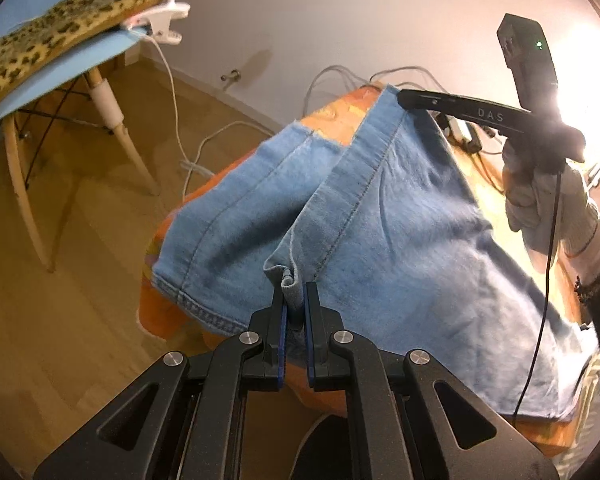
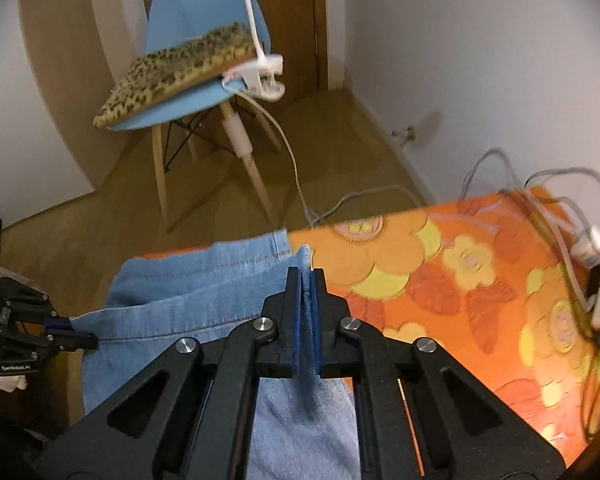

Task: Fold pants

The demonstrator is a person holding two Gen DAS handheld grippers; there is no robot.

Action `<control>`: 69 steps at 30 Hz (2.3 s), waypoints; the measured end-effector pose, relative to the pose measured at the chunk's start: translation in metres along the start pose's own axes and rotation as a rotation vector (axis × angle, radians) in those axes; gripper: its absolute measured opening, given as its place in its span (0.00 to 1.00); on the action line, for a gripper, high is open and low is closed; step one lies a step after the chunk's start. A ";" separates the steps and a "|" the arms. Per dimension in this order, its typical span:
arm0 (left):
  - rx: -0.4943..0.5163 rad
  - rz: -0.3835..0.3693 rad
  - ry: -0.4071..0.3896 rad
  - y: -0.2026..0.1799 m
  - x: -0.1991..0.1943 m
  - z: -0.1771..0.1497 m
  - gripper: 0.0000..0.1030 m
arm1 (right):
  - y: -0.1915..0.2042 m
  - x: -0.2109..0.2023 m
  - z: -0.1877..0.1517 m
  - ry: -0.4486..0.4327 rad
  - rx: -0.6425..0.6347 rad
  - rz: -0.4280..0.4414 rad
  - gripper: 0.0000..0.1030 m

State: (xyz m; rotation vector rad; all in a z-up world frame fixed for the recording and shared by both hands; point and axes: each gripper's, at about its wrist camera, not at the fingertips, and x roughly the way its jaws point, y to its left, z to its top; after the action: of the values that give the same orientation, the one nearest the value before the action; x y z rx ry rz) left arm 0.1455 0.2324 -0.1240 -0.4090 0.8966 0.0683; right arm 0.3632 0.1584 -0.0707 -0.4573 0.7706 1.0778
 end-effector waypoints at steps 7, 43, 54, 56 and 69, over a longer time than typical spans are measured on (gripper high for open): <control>-0.022 0.023 -0.058 0.013 -0.022 0.011 0.06 | 0.016 -0.001 0.037 -0.045 -0.027 -0.028 0.04; -0.032 0.086 0.037 0.041 0.027 -0.001 0.06 | -0.010 0.110 0.021 0.137 0.139 0.110 0.44; -0.061 0.055 -0.009 0.043 0.012 0.007 0.06 | 0.017 0.103 0.018 0.115 -0.006 0.026 0.04; -0.048 0.057 -0.022 0.041 0.007 0.011 0.06 | 0.018 0.092 0.026 0.082 -0.005 0.017 0.04; -0.062 0.092 0.004 0.050 0.027 0.003 0.07 | 0.022 0.117 0.025 0.123 -0.002 -0.033 0.04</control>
State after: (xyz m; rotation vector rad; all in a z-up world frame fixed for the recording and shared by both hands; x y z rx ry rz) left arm 0.1528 0.2764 -0.1590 -0.4260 0.9187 0.1800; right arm 0.3818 0.2557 -0.1414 -0.5405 0.8677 1.0269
